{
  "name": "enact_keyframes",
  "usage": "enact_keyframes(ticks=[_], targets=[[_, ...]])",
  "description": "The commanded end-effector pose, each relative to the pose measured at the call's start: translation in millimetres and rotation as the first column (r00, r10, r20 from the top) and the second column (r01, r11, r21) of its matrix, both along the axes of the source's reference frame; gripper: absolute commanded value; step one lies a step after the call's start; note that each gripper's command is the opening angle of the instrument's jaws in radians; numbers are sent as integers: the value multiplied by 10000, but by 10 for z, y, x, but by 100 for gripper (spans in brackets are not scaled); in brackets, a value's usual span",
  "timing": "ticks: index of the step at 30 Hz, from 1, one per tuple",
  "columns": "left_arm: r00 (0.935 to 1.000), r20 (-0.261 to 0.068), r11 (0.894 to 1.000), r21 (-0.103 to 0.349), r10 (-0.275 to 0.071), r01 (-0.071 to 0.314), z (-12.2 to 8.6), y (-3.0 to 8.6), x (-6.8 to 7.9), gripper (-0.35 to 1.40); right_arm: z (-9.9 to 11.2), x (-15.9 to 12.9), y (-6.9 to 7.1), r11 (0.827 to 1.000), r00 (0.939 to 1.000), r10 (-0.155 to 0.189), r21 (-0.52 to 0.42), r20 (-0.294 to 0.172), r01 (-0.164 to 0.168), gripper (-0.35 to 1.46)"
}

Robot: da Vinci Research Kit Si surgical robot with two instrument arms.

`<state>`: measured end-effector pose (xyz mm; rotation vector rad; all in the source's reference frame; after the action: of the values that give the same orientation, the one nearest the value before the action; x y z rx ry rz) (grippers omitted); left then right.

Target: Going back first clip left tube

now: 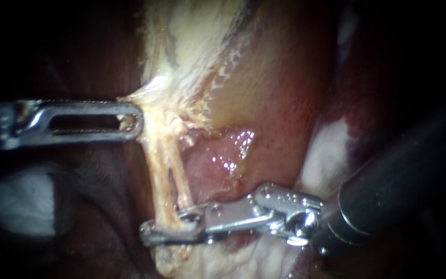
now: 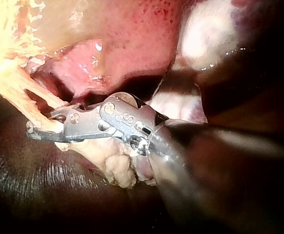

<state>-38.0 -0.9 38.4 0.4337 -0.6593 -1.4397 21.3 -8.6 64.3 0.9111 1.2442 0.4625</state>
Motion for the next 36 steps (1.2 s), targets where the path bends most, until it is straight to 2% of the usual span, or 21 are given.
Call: enact_keyframes(ticks=[1, 5, 7, 8, 12, 15, 19, 25, 27, 31, 36], targets=[[10000, 0, 10000, 0, -1, 1, 0, 0, 0, -35, 0, 0, 0, 10000, 10000, -2, 1, -6, 2, -35], [10000, -1, 10000, 0, -3, 3, 0, 0, 0, -35, -1, 1, -1, 10000, 10000, -26, -6, 13, 26, -34], [10000, -1, 10000, 0, -2, 2, 0, 0, 0, -35, -3, 2, 0, 10000, 10000, -13, 61, 33, 12, 17], [10000, -1, 10000, 0, -2, 2, 0, 0, 0, -35, -4, 2, 2, 9996, 10000, -18, -274, -51, 16, 39], [10000, -2, 10000, 0, -3, 3, 0, 0, 0, -35, -5, 3, 5, 9944, 9999, 77, -1051, -98, -87, 55], [10000, -3, 10000, 0, -5, 5, -1, -1, 0, -35, -4, 2, 8, 9853, 9995, 244, -1688, -192, -273, 60], [10000, -5, 10000, 0, -8, 8, -2, -1, 0, -35, 1, -4, 20, 9658, 9984, 431, -2541, -371, -512, 60], [10000, -14, 10000, 0, -20, 20, -4, -3, -1, -35, 8, -15, 30, 9580, 9977, 499, -2804, -466, -610, 60], [10000, -14, 10000, 0, -21, 21, -4, -3, -1, -35, 7, -15, 28, 9593, 9977, 371, -2777, -569, -515, 60], [10000, -13, 10000, 0, -20, 20, -4, -3, -1, -35, -5, -10, 12, 9624, 9945, -32, -2704, -1045, -254, 60], [10000, -13, 10000, 1, -20, 20, -4, -3, -1, -35, -25, -10, 5, 9630, 9929, -182, -2690, -1173, -141, 60]])
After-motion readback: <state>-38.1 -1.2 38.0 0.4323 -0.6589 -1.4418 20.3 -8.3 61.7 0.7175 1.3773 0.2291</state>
